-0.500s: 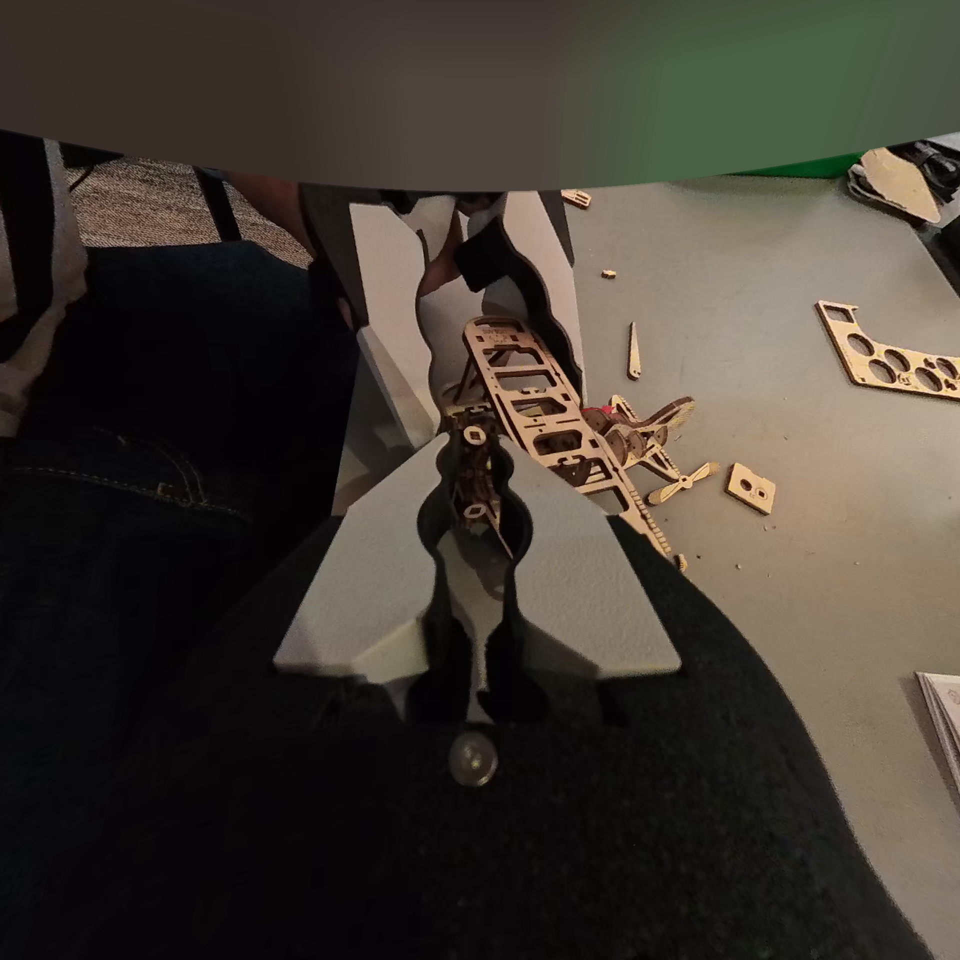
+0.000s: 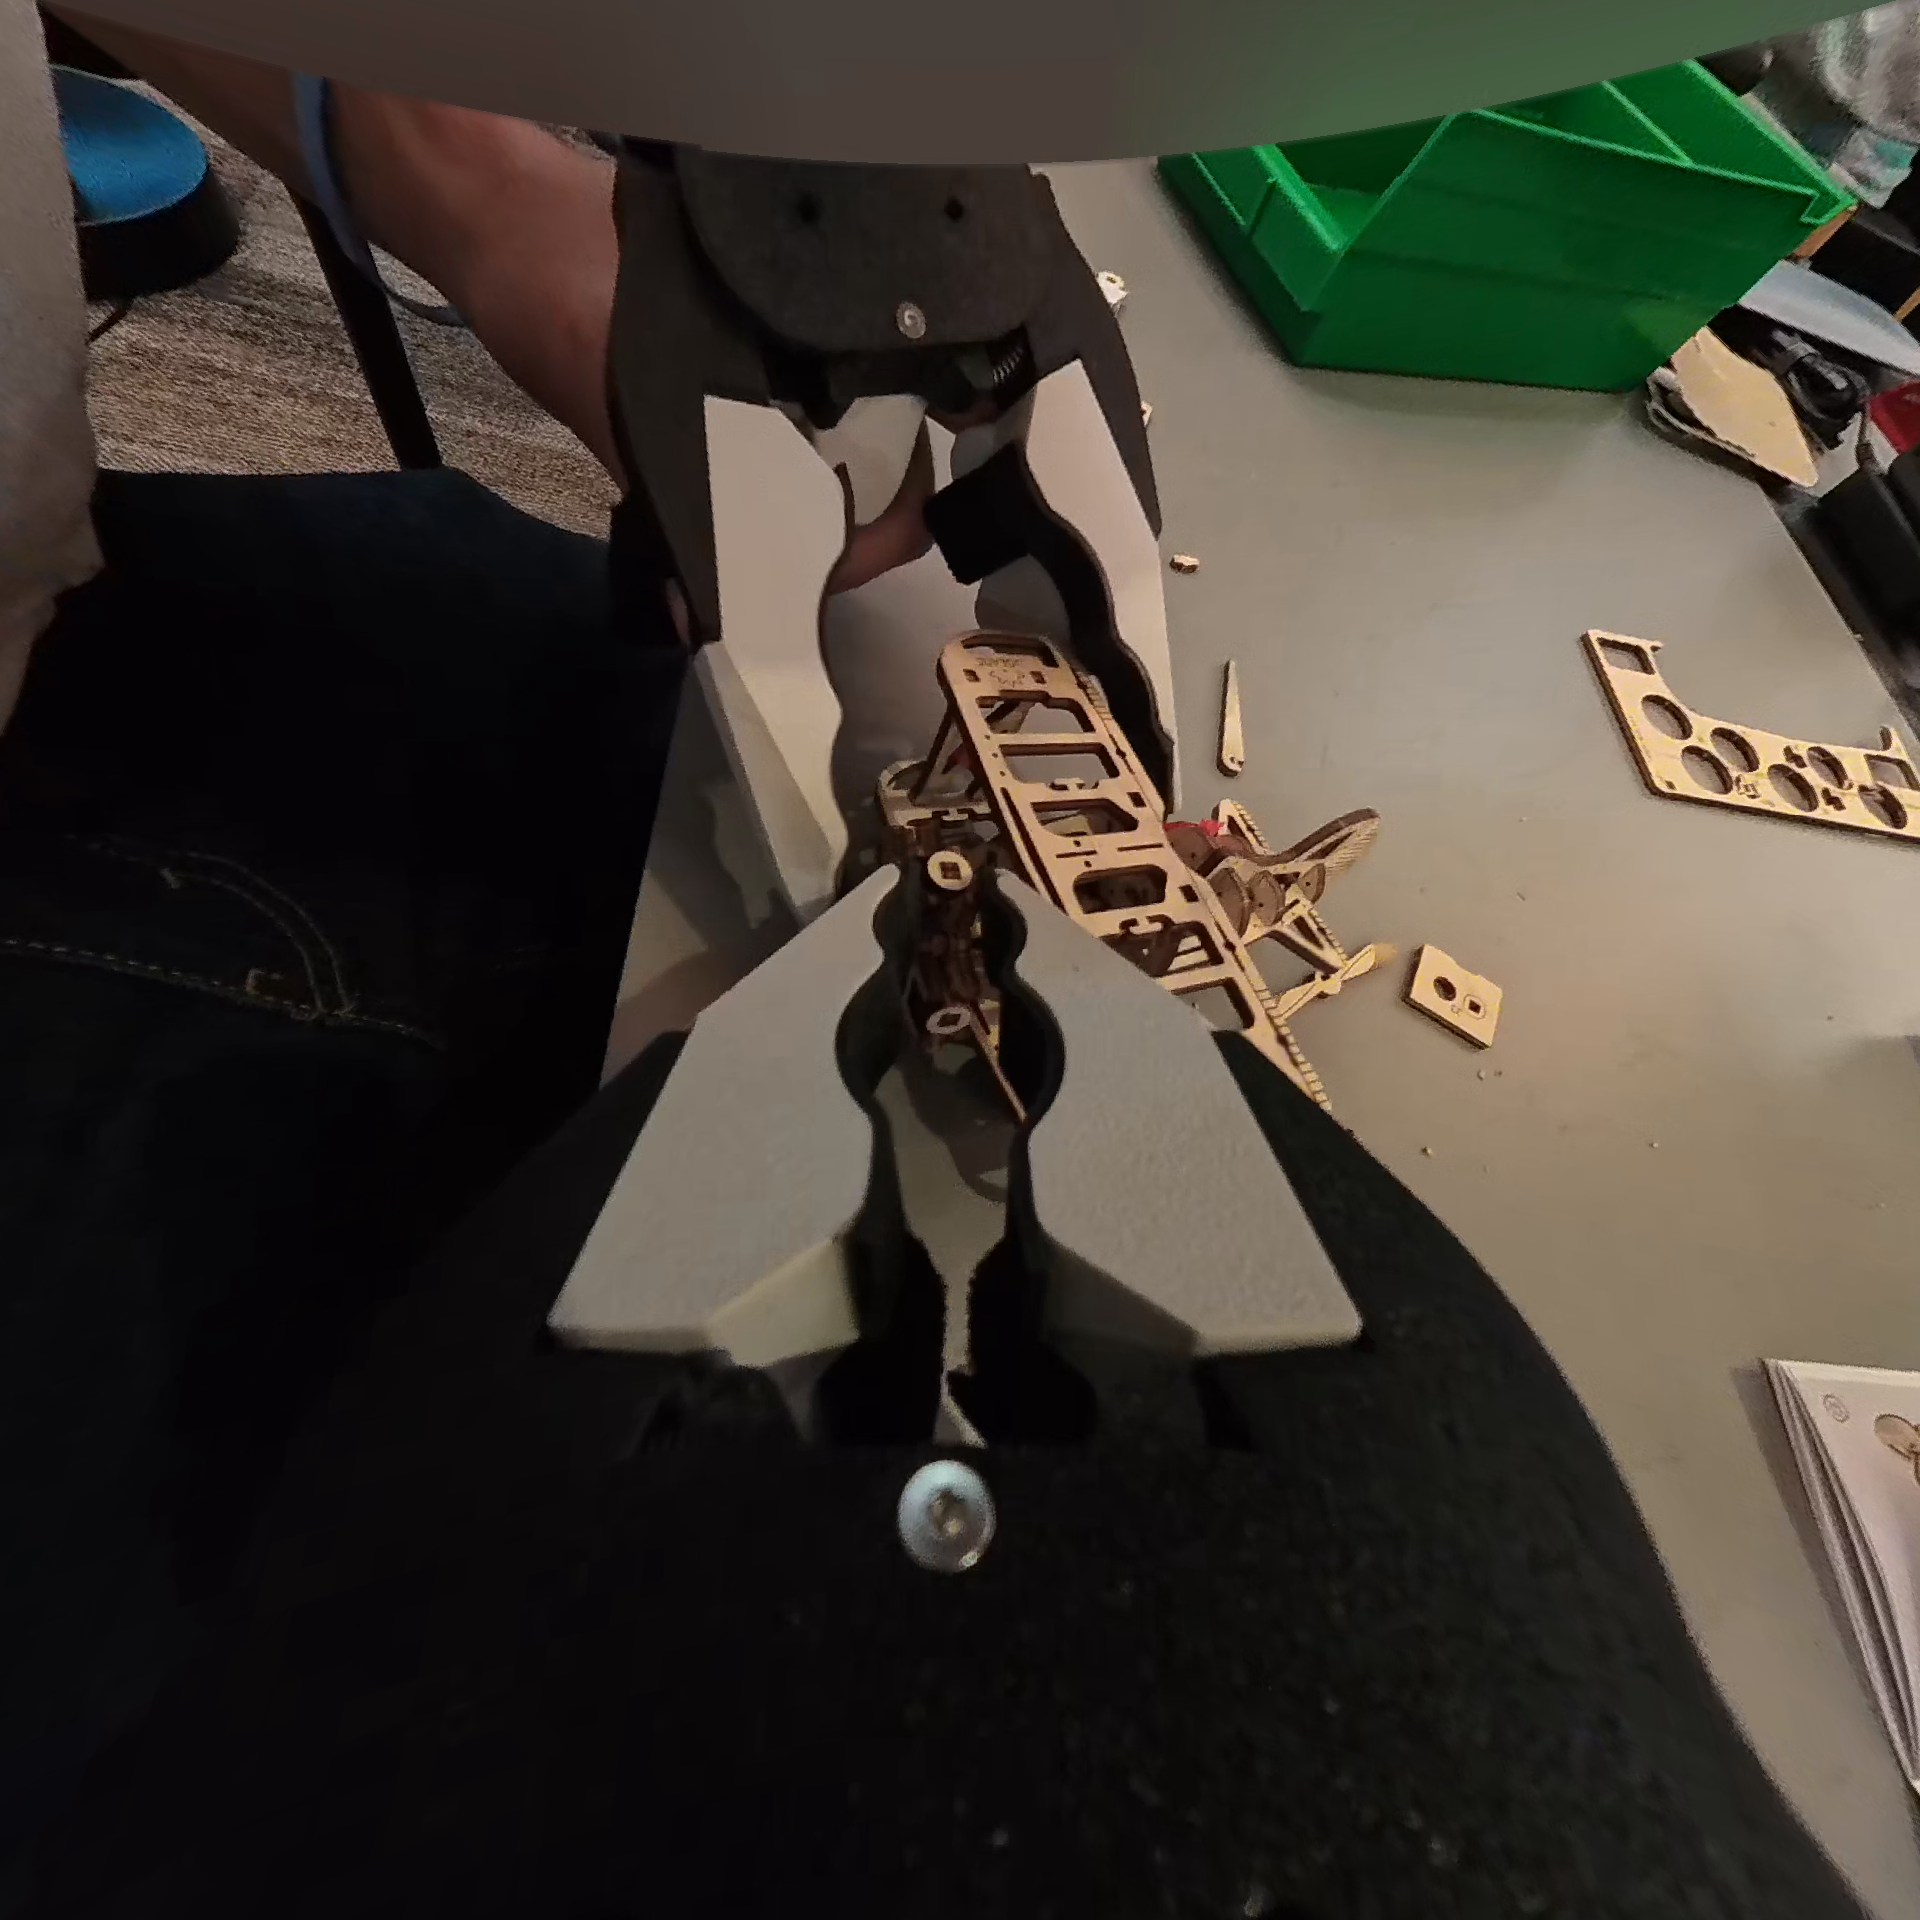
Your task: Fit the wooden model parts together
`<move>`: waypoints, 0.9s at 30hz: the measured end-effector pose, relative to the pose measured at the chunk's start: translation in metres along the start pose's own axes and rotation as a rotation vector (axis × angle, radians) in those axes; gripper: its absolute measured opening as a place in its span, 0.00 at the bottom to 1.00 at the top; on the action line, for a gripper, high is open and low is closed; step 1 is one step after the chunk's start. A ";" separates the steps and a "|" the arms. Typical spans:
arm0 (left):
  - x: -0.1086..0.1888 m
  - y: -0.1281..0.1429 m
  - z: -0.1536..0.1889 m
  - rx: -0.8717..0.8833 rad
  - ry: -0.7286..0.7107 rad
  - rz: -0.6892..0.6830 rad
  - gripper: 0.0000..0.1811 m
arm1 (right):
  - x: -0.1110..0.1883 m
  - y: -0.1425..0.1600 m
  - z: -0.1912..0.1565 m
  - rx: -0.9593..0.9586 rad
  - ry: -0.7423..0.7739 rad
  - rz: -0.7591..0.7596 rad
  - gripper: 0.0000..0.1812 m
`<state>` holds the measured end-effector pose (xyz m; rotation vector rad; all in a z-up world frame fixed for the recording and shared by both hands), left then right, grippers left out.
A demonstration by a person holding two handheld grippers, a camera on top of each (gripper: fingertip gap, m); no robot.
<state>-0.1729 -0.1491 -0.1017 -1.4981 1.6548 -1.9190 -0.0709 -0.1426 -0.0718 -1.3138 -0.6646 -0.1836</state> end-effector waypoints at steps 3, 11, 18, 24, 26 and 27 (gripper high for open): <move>-0.001 0.001 -0.003 -0.001 -0.016 -0.015 0.53 | 0.001 0.001 0.001 -0.011 0.000 -0.004 0.05; 0.000 -0.003 -0.004 -0.023 -0.009 -0.018 0.43 | -0.001 -0.002 0.004 0.010 -0.011 -0.026 0.05; 0.001 -0.005 -0.005 -0.046 -0.023 -0.011 0.40 | -0.001 -0.002 0.006 0.030 0.002 -0.028 0.05; 0.003 -0.006 -0.008 -0.045 -0.022 -0.003 0.37 | 0.007 -0.005 0.006 0.034 0.036 0.060 0.07; 0.003 -0.006 -0.008 -0.047 -0.025 0.002 0.37 | 0.019 -0.009 0.008 -0.011 0.046 0.123 0.14; 0.003 -0.006 -0.007 -0.049 -0.022 0.003 0.37 | 0.028 -0.010 0.011 -0.035 0.057 0.142 0.18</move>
Point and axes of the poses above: each gripper's, where its closed fingertips meet, x back along the fingers, y out of its underside, z = x × y across the jaws, the point moved 6 cm from there along x, back along the fingers, and after that the axes turned 15 degrees about -y, right-handed, at the moved point
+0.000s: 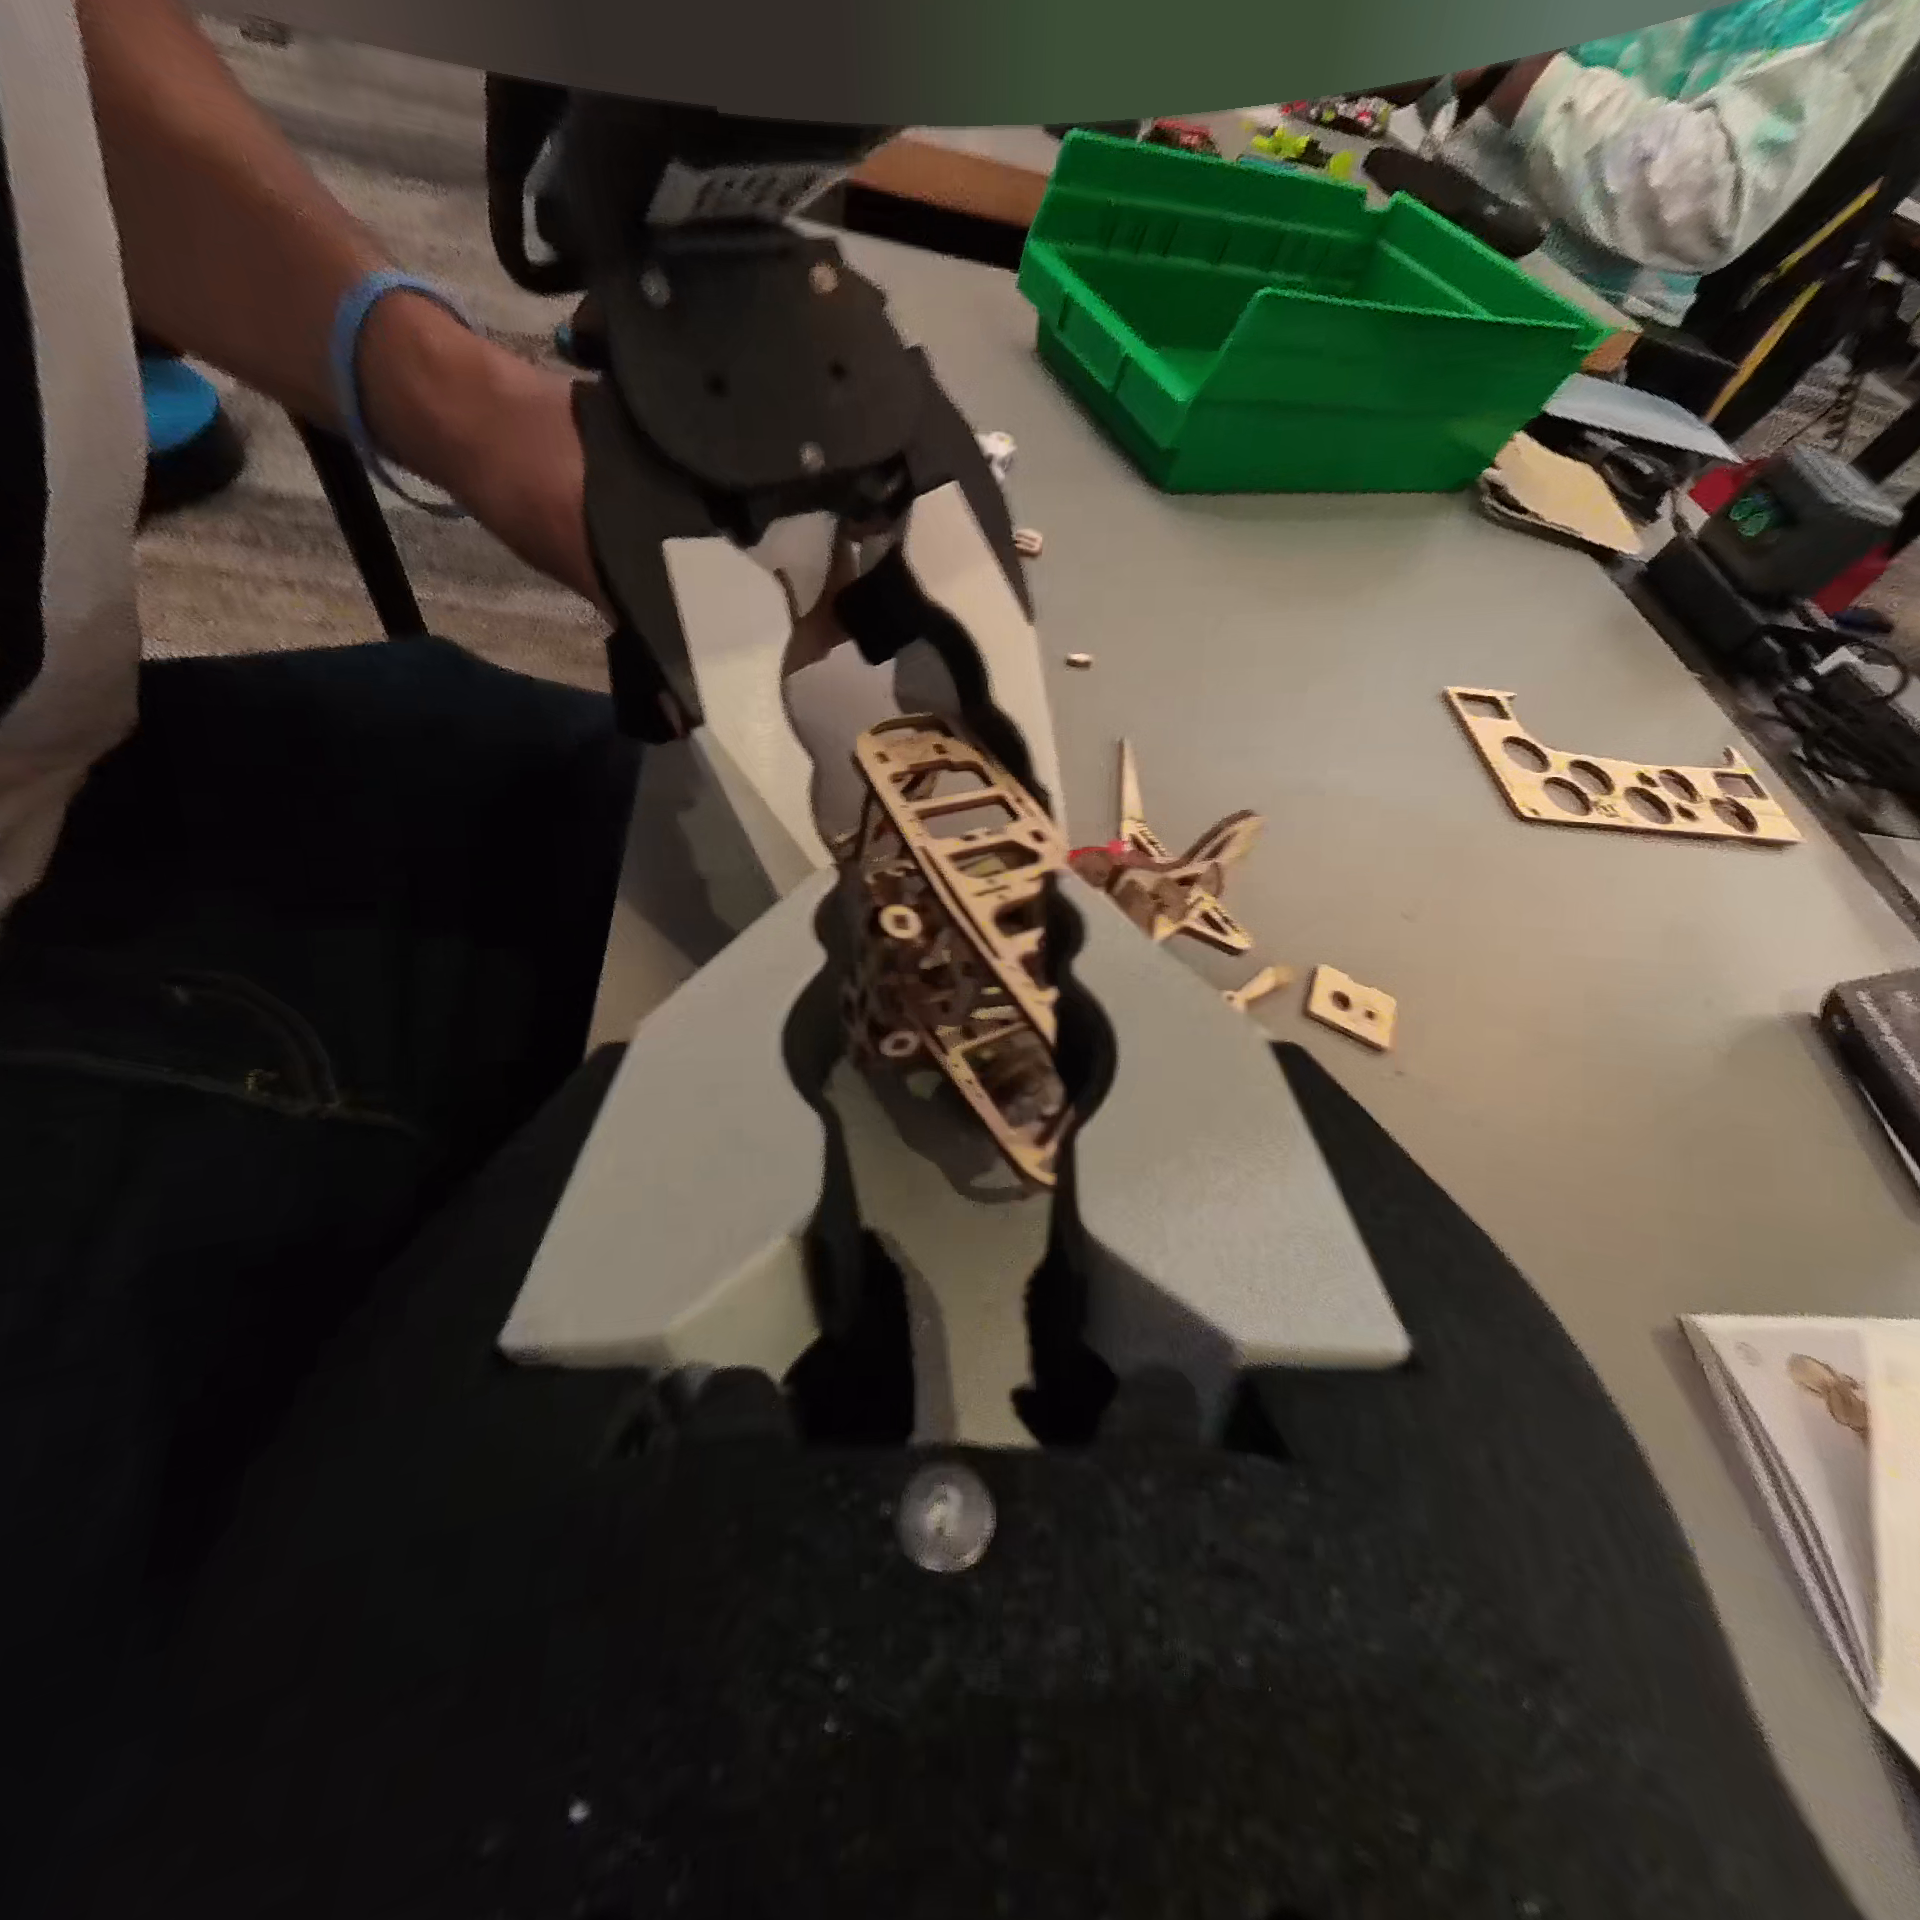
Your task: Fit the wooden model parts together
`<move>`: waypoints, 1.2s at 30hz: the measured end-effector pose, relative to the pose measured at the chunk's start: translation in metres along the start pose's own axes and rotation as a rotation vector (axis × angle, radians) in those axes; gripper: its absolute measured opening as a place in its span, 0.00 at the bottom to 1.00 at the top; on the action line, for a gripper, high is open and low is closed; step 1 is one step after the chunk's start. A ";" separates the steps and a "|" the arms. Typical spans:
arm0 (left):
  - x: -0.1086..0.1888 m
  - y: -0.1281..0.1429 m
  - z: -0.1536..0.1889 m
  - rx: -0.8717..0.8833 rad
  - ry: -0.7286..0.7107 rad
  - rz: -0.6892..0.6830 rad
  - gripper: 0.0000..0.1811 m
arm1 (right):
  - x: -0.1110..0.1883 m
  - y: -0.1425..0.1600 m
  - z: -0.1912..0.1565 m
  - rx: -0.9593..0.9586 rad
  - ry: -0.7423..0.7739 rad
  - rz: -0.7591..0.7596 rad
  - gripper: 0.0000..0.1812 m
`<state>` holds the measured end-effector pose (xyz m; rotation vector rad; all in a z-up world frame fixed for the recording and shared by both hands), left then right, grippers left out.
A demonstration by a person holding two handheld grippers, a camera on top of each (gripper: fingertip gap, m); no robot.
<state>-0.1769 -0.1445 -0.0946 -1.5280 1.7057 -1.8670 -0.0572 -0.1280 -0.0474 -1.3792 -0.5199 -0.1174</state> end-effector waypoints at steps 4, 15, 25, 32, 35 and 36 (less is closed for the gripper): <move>0.000 0.000 0.002 0.005 0.013 -0.001 0.37 | 0.010 0.022 0.029 -0.167 -0.133 -0.210 0.59; -0.001 0.002 0.001 0.048 0.029 0.000 0.38 | -0.023 0.040 0.037 -0.114 -0.224 -0.182 0.47; -0.002 0.001 0.003 0.048 0.019 -0.001 0.39 | -0.021 0.038 0.040 -0.172 -0.281 -0.202 0.43; -0.001 0.000 0.006 0.020 0.010 -0.004 0.39 | -0.021 0.040 0.039 -0.154 -0.291 -0.205 0.42; -0.001 -0.001 0.008 0.007 0.003 0.008 0.38 | -0.021 0.040 0.038 -0.139 -0.291 -0.207 0.42; -0.001 -0.001 0.007 0.007 0.005 0.007 0.38 | -0.021 0.040 0.038 -0.130 -0.289 -0.206 0.42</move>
Point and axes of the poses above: each gripper's, where its closed fingertips meet, x back along the fingers, y out of its underside, z = x × y across the jaws, the point moved 6 cm from there along x, back along the fingers, and after that the axes turned 15 degrees about -y, right-handed, at the moved point
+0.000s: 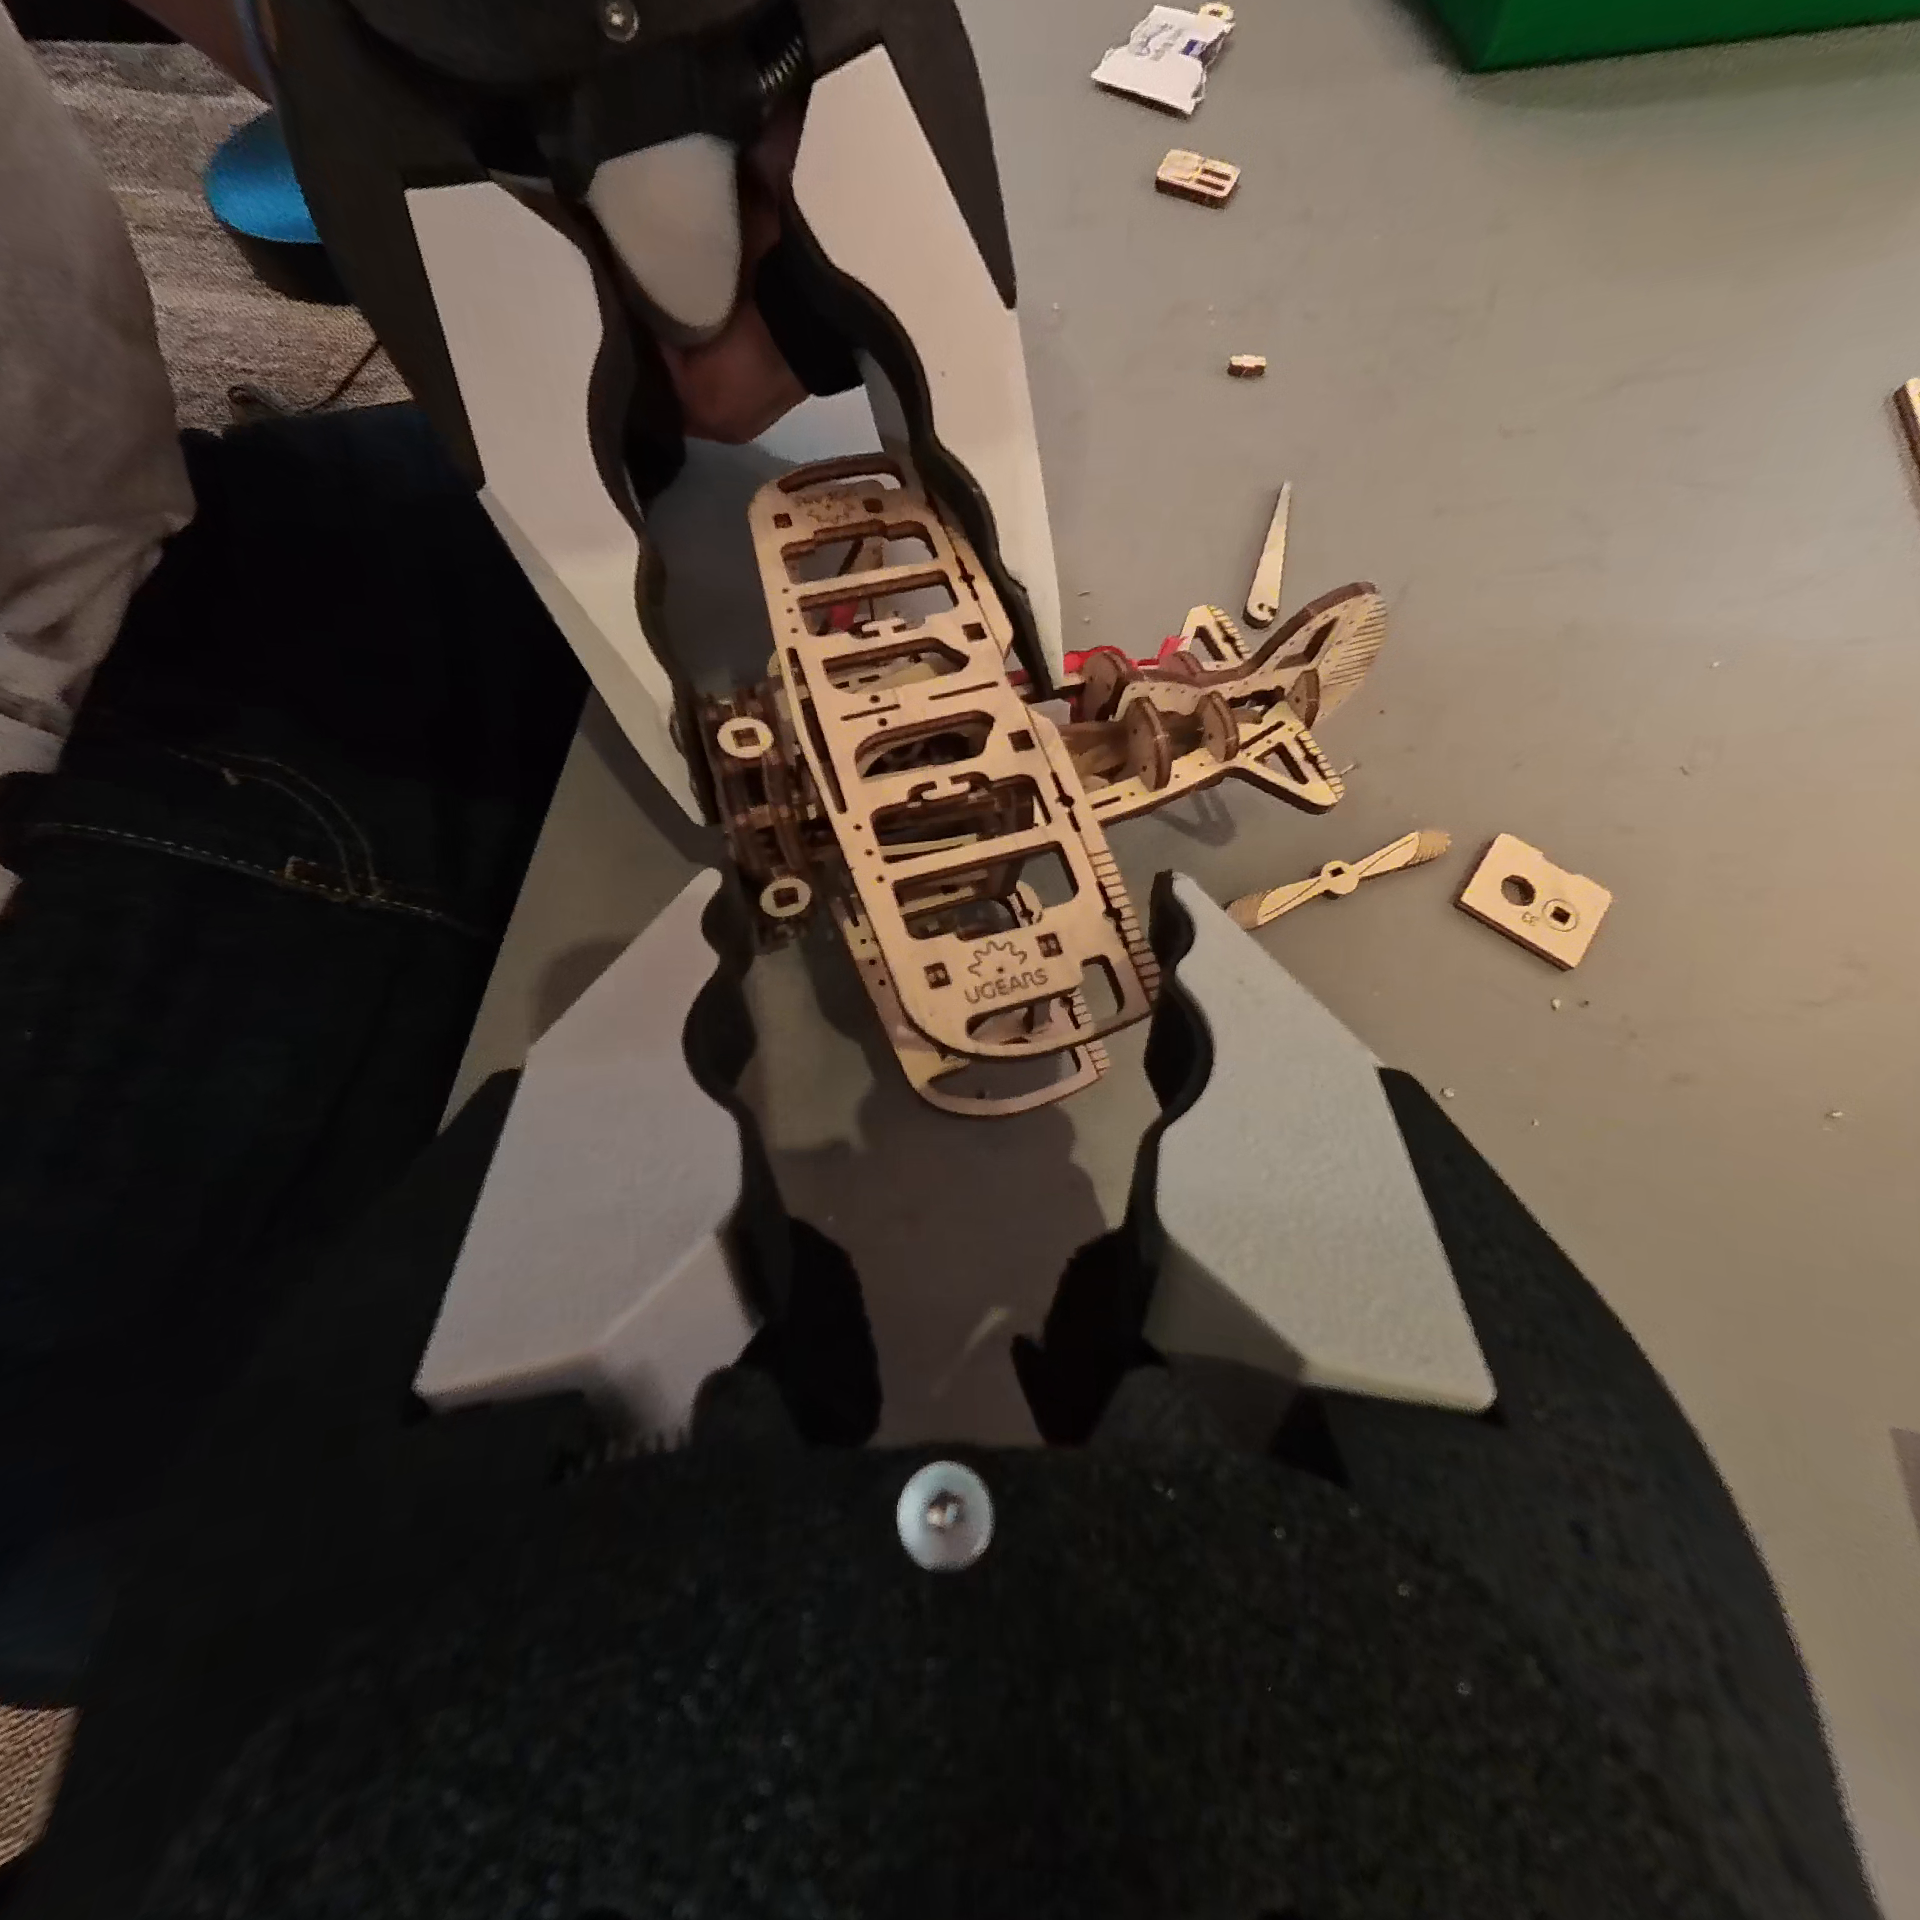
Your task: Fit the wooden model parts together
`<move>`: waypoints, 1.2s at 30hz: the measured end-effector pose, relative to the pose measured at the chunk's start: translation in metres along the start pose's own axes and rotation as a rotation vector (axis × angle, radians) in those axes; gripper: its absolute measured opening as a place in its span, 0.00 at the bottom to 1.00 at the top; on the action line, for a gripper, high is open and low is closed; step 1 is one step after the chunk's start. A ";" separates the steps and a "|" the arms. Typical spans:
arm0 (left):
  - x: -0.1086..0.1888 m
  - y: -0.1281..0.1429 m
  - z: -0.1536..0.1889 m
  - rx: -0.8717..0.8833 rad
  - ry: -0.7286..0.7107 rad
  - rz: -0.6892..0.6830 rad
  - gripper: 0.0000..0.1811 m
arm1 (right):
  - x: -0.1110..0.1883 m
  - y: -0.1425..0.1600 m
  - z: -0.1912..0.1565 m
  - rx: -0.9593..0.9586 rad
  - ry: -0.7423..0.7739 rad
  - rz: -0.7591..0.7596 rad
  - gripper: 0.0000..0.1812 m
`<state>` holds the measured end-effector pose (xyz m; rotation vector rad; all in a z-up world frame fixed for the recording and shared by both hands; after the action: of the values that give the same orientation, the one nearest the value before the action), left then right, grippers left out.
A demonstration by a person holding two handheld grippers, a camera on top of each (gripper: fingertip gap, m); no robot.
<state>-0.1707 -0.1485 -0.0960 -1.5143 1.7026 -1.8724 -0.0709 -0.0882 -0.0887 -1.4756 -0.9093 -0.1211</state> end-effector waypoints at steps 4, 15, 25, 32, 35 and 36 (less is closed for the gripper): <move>0.000 0.000 0.000 0.001 0.003 0.001 0.38 | 0.000 0.000 0.000 0.004 0.005 -0.005 0.42; -0.002 0.000 -0.005 0.076 0.040 0.001 0.38 | -0.001 0.001 0.003 0.018 0.015 0.028 0.43; -0.002 0.001 -0.005 0.067 0.049 0.030 0.37 | -0.002 0.000 0.003 -0.023 0.022 -0.011 0.44; -0.002 0.002 -0.005 0.060 0.047 0.044 0.37 | -0.001 -0.002 0.004 -0.061 -0.008 -0.005 0.44; -0.002 0.002 -0.005 0.055 0.046 0.045 0.38 | -0.001 -0.002 0.005 -0.064 -0.013 -0.008 0.43; -0.002 0.002 -0.005 0.055 0.046 0.044 0.38 | -0.001 -0.002 0.005 -0.067 -0.016 -0.009 0.43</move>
<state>-0.1742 -0.1444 -0.0977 -1.4122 1.6748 -1.9303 -0.0745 -0.0846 -0.0885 -1.5364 -0.9320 -0.1477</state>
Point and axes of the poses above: each gripper's, where its closed fingertips meet, x back along the fingers, y out of its underside, z = x × y across the jaws, the point moved 6 cm from there along x, back along the fingers, and after that the axes turned 15 degrees about -y, right-handed, at the moved point
